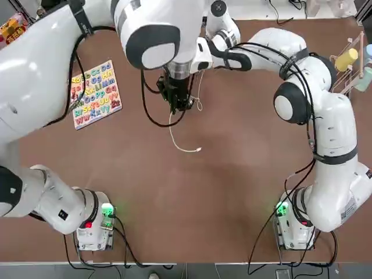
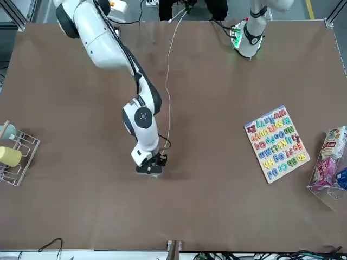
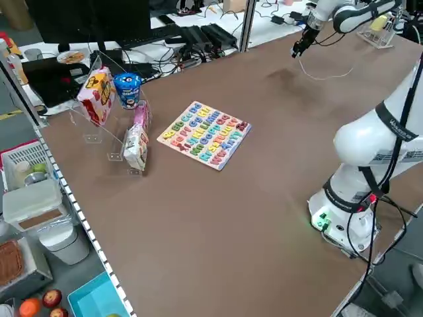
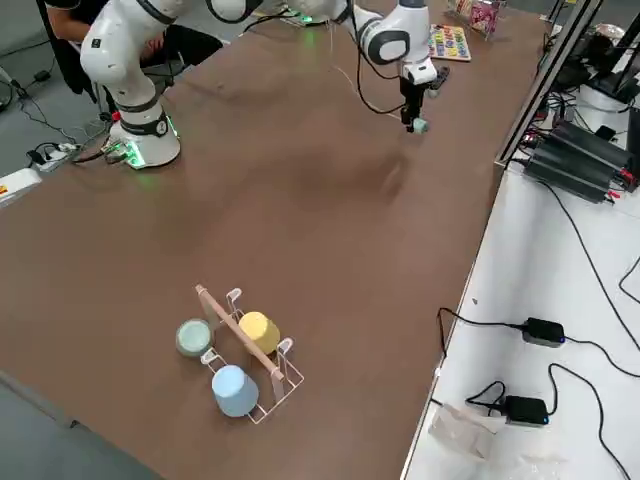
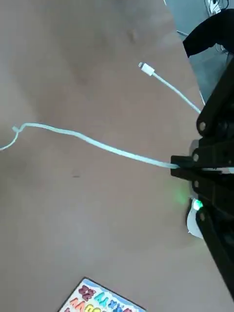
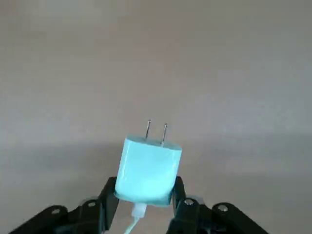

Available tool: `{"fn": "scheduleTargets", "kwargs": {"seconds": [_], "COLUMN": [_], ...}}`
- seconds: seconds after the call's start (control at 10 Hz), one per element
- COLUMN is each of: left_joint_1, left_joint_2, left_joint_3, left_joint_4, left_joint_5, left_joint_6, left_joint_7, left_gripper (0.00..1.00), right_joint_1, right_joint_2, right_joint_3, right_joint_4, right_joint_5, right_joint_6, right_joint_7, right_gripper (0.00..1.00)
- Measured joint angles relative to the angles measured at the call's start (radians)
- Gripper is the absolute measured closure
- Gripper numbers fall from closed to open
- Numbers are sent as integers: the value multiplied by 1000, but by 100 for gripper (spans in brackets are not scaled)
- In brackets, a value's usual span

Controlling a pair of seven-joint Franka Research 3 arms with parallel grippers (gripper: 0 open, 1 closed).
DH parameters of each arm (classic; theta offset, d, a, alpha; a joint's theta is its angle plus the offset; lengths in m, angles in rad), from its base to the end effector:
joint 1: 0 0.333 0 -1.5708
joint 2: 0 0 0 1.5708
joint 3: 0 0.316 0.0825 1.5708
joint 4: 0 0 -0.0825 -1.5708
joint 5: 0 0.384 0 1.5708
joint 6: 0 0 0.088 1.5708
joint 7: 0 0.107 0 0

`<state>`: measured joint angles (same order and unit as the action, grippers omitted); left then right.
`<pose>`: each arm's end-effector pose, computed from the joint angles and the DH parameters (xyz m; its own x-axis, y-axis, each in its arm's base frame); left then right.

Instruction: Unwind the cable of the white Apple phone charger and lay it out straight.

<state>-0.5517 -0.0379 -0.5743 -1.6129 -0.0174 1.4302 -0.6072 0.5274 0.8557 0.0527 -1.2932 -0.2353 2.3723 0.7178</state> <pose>0.2204 -0.4800 0.6109 0.8650 -0.4868 -0.1216 -0.4979 -0.8627 -0.0884 0.6505 0.4103 0.2531 0.9648 -0.0121 0.2627 -0.0066 -0.9997 -0.0216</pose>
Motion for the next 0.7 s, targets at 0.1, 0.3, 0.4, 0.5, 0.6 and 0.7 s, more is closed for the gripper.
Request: {"fn": "scheduleTargets", "kwargs": {"seconds": [0.1, 0.3, 0.4, 0.5, 0.6, 0.7], "left_joint_1": [0, 0, 0, 2, 3, 3], "left_joint_2": [0, 0, 3, 11, 22, 32], "left_joint_3": [2, 6, 19, 32, 37, 37], "left_joint_4": [5, 17, 17, 17, 17, 18], "left_joint_5": [0, 0, 0, 1, 3, 4], "left_joint_6": [0, 0, 0, 0, 1, 1], "left_joint_7": [0, 0, 0, 0, 0, 0], "left_gripper": [97, 97, 97, 97, 97, 97], "right_joint_1": [-1, -1, -2, -1, 0, 3], "right_joint_2": [12, 39, 51, 64, 77, 87], "right_joint_3": [-10, -25, -30, -36, -38, -39], "right_joint_4": [4, 27, 31, 31, 32, 33], "right_joint_5": [-1, -13, -18, -20, -21, -22], "right_joint_6": [15, 30, 62, 104, 132, 144], "right_joint_7": [-19, -61, -84, -105, -120, -127], "right_gripper": [51, 51, 51, 51, 51, 51]}}
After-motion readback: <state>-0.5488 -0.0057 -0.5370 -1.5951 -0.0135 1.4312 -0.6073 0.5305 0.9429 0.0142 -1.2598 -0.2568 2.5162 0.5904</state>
